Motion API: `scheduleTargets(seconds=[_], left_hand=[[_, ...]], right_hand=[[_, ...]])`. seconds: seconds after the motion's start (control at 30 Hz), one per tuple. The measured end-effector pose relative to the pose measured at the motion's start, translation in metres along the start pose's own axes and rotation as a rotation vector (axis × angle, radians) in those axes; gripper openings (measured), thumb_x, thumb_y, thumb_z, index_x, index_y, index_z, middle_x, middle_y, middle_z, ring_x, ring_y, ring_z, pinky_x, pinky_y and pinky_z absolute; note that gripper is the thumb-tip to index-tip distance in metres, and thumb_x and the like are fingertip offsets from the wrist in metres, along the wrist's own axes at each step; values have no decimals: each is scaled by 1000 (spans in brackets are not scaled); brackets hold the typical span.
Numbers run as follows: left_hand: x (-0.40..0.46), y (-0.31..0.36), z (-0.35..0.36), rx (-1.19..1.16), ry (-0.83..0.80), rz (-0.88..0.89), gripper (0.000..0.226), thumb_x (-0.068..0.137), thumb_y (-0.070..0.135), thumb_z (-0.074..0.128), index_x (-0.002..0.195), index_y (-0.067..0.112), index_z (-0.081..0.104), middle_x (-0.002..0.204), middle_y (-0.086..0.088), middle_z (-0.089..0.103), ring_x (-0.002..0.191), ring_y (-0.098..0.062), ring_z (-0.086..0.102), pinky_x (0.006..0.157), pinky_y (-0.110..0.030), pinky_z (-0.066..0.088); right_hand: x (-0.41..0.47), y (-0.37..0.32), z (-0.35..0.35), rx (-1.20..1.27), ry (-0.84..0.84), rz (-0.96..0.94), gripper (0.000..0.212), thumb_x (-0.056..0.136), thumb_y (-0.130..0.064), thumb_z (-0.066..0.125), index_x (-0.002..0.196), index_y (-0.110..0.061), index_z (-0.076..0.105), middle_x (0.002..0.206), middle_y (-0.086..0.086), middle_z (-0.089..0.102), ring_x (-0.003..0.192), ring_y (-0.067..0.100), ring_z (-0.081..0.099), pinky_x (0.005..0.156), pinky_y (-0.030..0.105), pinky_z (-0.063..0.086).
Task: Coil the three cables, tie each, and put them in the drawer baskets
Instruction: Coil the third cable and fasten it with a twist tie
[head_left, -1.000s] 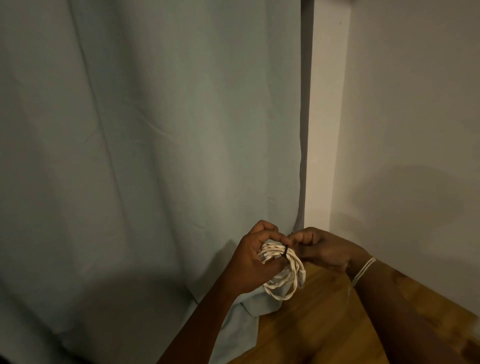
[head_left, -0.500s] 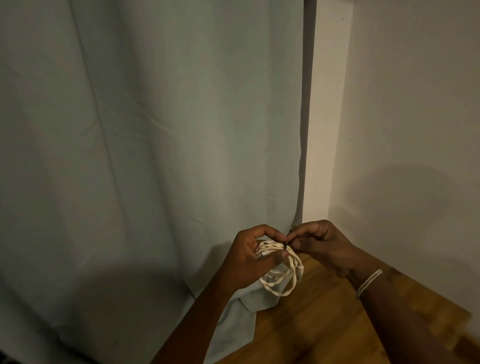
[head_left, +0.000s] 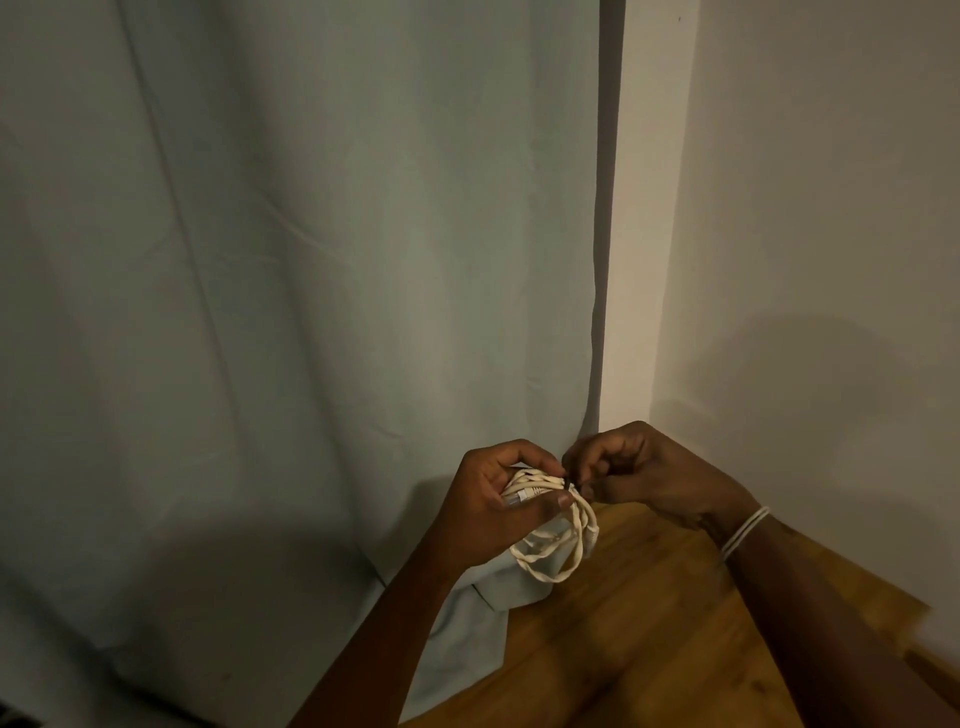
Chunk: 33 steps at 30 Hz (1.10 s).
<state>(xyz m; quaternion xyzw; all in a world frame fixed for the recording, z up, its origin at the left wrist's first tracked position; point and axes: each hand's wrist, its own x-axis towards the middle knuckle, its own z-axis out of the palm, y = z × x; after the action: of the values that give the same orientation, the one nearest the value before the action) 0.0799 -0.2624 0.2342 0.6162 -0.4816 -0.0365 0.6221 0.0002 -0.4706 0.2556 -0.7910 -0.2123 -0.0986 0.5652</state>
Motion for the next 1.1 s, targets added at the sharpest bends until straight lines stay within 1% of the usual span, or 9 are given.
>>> scheduleTargets(seconds=[0.07, 0.17, 0.37, 0.53, 0.63, 0.73, 0.87, 1.0, 1.1], left_hand=[[1, 1, 0, 40, -20, 31, 23, 75, 12, 82, 95, 11, 70, 92, -6, 73, 85, -28, 72, 75, -39, 60], [2, -1, -1, 87, -30, 77, 24, 74, 13, 83, 94, 13, 70, 94, -6, 72, 86, -28, 71, 76, -43, 60], [4, 1, 0, 208, -2, 155, 27, 71, 16, 86, 92, 7, 71, 92, -1, 70, 84, -21, 70, 73, -31, 58], [7, 1, 1, 265, -12, 161, 28, 72, 19, 85, 92, 7, 71, 92, 0, 70, 84, -17, 70, 72, -27, 58], [9, 2, 2, 270, -33, 152, 28, 72, 18, 85, 93, 7, 71, 92, -1, 71, 85, -17, 70, 72, -25, 57], [10, 1, 4, 231, -26, 122, 30, 70, 19, 86, 94, 11, 70, 93, 1, 71, 86, -19, 70, 73, -31, 59], [8, -1, 5, 139, -1, 59, 30, 70, 17, 87, 94, 15, 70, 91, -1, 73, 84, -23, 72, 73, -33, 60], [6, 0, 6, 87, -11, 64, 28, 72, 13, 85, 94, 12, 69, 92, -5, 73, 84, -25, 73, 72, -34, 60], [6, 2, 5, 73, -10, 60, 27, 71, 12, 85, 93, 12, 69, 91, -6, 73, 83, -26, 72, 72, -34, 59]], right_hand=[[1, -5, -1, -53, -26, 29, 12, 82, 17, 64, 89, 10, 71, 94, 26, 70, 86, 35, 67, 83, 39, 58], [5, -11, -3, -129, -57, 72, 11, 81, 15, 67, 90, 10, 71, 96, 23, 72, 88, 37, 68, 85, 43, 59], [10, -17, -9, -214, -43, 84, 9, 84, 3, 71, 92, 1, 76, 95, 15, 74, 88, 34, 69, 87, 45, 59], [10, -21, -13, -240, -63, 99, 10, 87, -2, 71, 95, -2, 77, 94, 13, 75, 87, 32, 71, 88, 47, 59], [8, -24, -15, -214, -69, 111, 12, 86, -5, 73, 97, -2, 77, 94, 13, 76, 87, 33, 72, 87, 44, 59], [6, -21, -15, -159, -27, 122, 13, 84, -2, 73, 97, 0, 77, 93, 15, 76, 85, 33, 72, 85, 41, 59], [4, -10, -13, -35, 28, 143, 15, 81, 2, 74, 96, 5, 76, 93, 24, 75, 86, 38, 71, 85, 45, 58], [1, 2, -14, 127, 9, 146, 24, 82, -10, 76, 100, 5, 74, 99, 29, 71, 92, 43, 67, 89, 50, 55], [0, 2, -14, 88, 41, 127, 32, 77, -19, 82, 99, 2, 76, 99, 30, 71, 93, 50, 66, 89, 52, 56]])
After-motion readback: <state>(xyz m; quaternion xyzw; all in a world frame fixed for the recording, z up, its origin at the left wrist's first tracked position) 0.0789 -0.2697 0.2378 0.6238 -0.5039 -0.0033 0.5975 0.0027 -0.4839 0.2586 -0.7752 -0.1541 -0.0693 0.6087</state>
